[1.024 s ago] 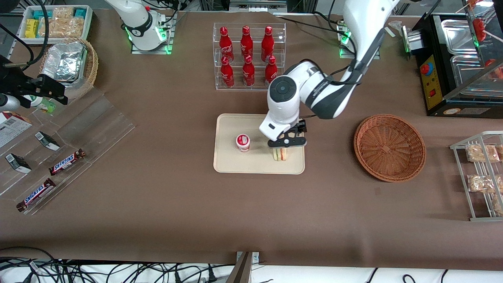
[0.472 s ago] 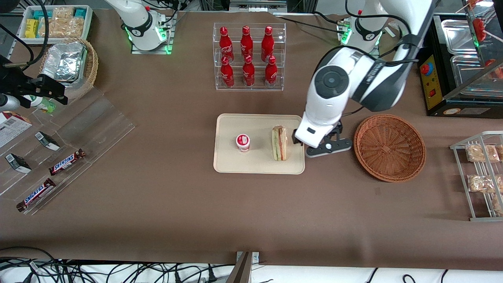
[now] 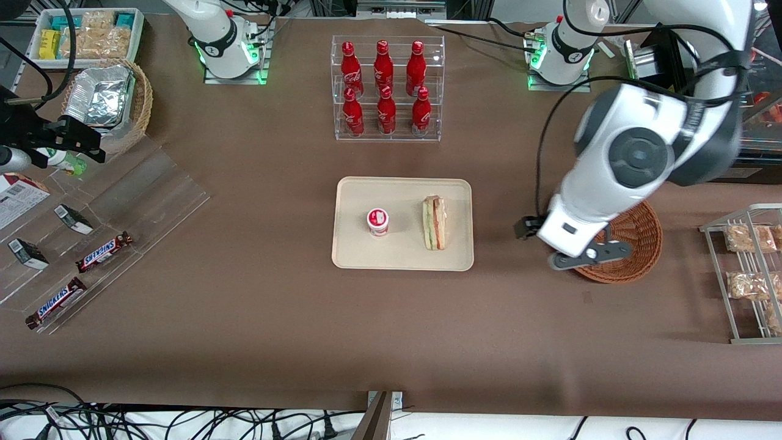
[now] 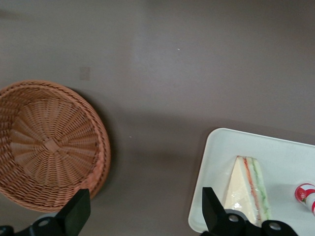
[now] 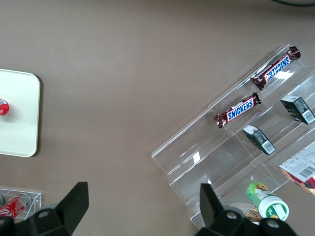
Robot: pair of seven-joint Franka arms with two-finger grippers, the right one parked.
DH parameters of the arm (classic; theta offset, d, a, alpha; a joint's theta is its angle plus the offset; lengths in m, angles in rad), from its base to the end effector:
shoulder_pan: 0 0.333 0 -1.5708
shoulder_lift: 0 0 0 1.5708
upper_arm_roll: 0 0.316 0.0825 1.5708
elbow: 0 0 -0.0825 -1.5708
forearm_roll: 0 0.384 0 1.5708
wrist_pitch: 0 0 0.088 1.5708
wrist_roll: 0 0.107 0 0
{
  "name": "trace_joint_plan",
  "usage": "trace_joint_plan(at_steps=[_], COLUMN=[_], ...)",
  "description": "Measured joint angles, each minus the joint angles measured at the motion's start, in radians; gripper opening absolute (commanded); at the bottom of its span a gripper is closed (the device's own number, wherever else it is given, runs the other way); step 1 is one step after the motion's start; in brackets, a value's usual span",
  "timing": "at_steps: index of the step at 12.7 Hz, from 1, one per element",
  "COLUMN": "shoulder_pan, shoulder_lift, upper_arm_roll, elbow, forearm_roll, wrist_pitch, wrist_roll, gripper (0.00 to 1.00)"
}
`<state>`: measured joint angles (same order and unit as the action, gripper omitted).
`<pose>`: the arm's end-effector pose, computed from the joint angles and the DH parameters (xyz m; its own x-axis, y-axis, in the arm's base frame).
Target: Place sandwich from basket to tray
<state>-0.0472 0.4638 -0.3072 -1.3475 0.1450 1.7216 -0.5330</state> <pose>0.6581 -0.1877 0.4638 0.9825 0.1777 -0.0562 0.1756 -0.9837 -0.0399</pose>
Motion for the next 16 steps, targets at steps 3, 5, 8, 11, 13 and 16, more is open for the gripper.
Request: trace_joint_plan(at_steps=[3, 5, 8, 11, 13, 16], shoulder_pan=[0.061, 0.087, 0.103, 0.108, 0.108, 0.104], shoulder_lift=[-0.001, -0.001, 0.0, -0.001, -0.002, -0.005], upper_arm_roll=[0.001, 0.001, 0.029, 0.08, 0.098, 0.135], elbow=[0.066, 0.07, 0.07, 0.081, 0.103, 0.11], forearm_roll=[-0.007, -0.007, -0.007, -0.007, -0.008, -0.068], wrist_pitch=[-0.086, -0.092, -0.093, -0.096, -0.103, -0.116], wrist_roll=[0.177, 0.267, 0.366, 0.451, 0.496, 0.543], gripper=[1.0, 1.0, 1.0, 1.0, 1.0, 1.0])
